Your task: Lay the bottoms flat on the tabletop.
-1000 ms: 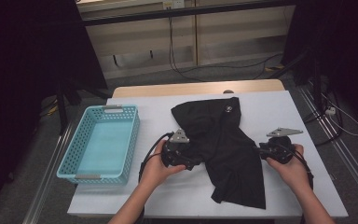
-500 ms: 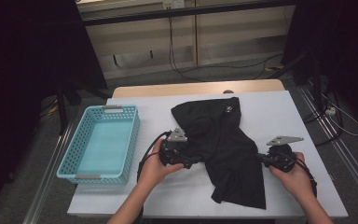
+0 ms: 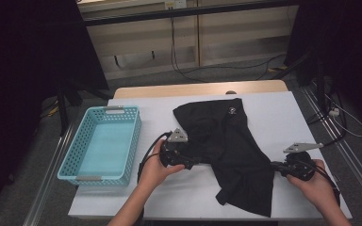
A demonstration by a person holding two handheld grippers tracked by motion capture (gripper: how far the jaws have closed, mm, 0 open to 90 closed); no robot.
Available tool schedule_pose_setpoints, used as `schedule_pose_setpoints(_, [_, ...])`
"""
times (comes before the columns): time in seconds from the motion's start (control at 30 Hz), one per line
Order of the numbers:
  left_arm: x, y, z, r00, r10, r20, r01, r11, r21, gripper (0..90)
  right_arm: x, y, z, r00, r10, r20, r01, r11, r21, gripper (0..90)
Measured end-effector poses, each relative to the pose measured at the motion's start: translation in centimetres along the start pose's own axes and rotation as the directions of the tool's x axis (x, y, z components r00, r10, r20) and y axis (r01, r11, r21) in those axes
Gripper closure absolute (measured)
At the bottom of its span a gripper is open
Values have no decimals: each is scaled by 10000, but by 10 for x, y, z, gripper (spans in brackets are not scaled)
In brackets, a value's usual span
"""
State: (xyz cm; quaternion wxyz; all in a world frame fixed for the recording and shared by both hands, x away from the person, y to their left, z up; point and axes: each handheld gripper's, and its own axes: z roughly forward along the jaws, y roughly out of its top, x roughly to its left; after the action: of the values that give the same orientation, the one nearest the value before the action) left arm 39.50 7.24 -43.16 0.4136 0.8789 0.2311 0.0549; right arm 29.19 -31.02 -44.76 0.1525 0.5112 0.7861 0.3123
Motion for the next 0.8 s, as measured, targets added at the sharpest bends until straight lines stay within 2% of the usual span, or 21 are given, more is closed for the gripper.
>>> schedule_pose_setpoints(0.03, [0,0,0,10000,-30,9,30,10000,5,231,0,2,1,9998,-23,202,24,10000,-88,767])
schedule_pose_setpoints(0.13, [1,-1,0,10000,-57,33,57,10000,-8,230,0,11,5,9993,-60,368,74,9992,-404,667])
schedule_pose_setpoints(0.2, [2,-1,0,10000,-93,9,93,10000,-3,227,1,21,11,9991,-46,432,73,9981,-616,655])
schedule_pose_setpoints(0.3, [3,-1,-1,10000,-62,-29,62,10000,21,220,0,35,21,9981,159,588,-105,9958,-912,580])
schedule_pose_setpoints(0.37, [4,-1,-2,9999,-50,-110,50,10000,33,219,-1,46,28,9970,277,724,-191,9930,-1162,578])
schedule_pose_setpoints(0.47, [5,-1,-4,9997,21,-254,-21,10000,-2,213,-4,58,41,9943,430,974,-305,9915,-1263,576])
schedule_pose_setpoints(0.67, [4,-1,-8,9995,42,-303,-42,10000,-10,212,-10,74,66,9948,836,581,-770,9912,-1077,578])
schedule_pose_setpoints(0.73, [4,-1,-10,9995,-9,-315,7,10000,-52,212,-11,76,71,9954,847,457,-797,9917,-1007,584])
schedule_pose_setpoints(0.8, [5,-1,-11,9994,1,-359,-5,10000,-93,212,-11,79,76,9953,840,482,-799,9934,-829,642])
